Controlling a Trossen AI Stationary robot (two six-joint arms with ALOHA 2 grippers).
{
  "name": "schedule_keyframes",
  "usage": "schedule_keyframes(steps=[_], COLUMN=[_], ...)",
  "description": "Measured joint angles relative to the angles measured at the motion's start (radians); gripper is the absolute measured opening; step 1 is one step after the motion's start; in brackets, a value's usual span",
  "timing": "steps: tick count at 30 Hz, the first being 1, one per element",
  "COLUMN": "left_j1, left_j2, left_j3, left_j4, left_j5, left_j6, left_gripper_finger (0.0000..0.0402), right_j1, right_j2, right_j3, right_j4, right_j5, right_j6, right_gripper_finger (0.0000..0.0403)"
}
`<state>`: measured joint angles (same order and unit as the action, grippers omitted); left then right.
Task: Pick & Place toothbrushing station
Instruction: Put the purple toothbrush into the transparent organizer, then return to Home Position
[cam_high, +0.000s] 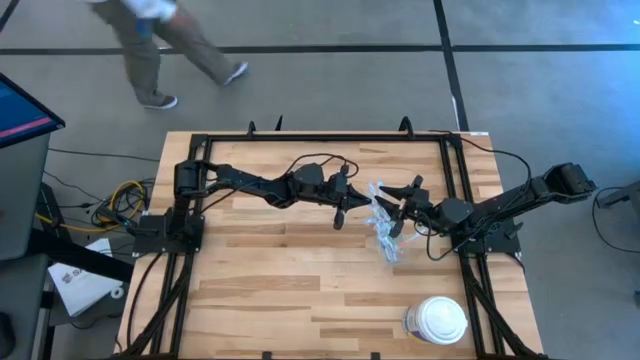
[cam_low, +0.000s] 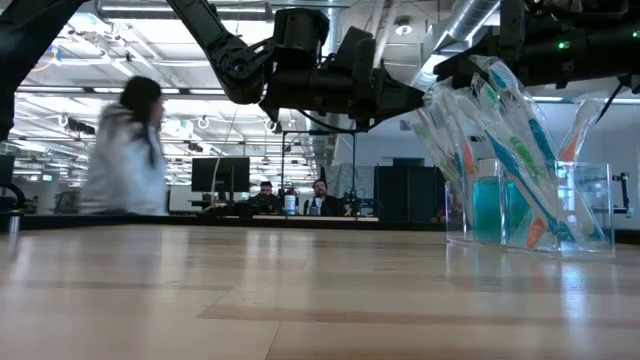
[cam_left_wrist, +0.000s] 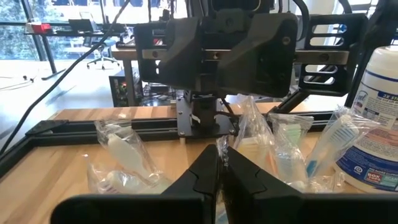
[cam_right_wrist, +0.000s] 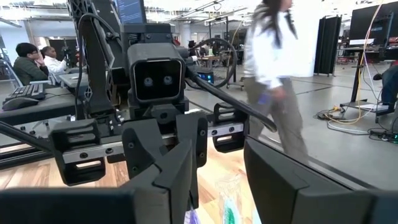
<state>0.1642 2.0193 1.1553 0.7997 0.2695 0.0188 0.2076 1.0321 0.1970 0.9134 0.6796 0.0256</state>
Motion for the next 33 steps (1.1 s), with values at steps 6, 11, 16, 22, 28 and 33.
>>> schedule_keyframes(steps=[6,11,16,22,28,33], left_j1=[0.004,0.005,0.005,0.022,0.034,0.032], left_j2=[-0.001,-0.001,-0.002,-0.002,-0.037,-0.086], left_j3=[0.000,0.000,-0.001,-0.001,-0.002,-0.002], left_j4=[0.000,0.004,0.007,0.015,0.001,-0.028], left_j5=[-0.001,-0.008,-0.028,-0.039,-0.043,-0.036], left_j6=[0.000,0.000,0.000,0.000,-0.001,0.000], left_gripper_finger=[0.0030,0.0081,0.0132,0.0173,0.0189,0.0186], right_j1=[0.000,0.000,0.000,0.000,-0.001,-0.001], right_j2=[0.000,0.000,0.000,0.000,0.000,0.000], right_j3=[0.000,0.000,0.000,0.000,0.000,0.000], right_j4=[0.000,0.000,0.000,0.003,0.018,0.045], right_j5=[0.000,0.000,0.000,0.000,0.000,0.000], right_j6=[0.000,0.000,-0.008,-0.028,-0.053,-0.088], right_gripper_finger=[0.0142,0.0143,0.0143,0.0143,0.0143,0.0143])
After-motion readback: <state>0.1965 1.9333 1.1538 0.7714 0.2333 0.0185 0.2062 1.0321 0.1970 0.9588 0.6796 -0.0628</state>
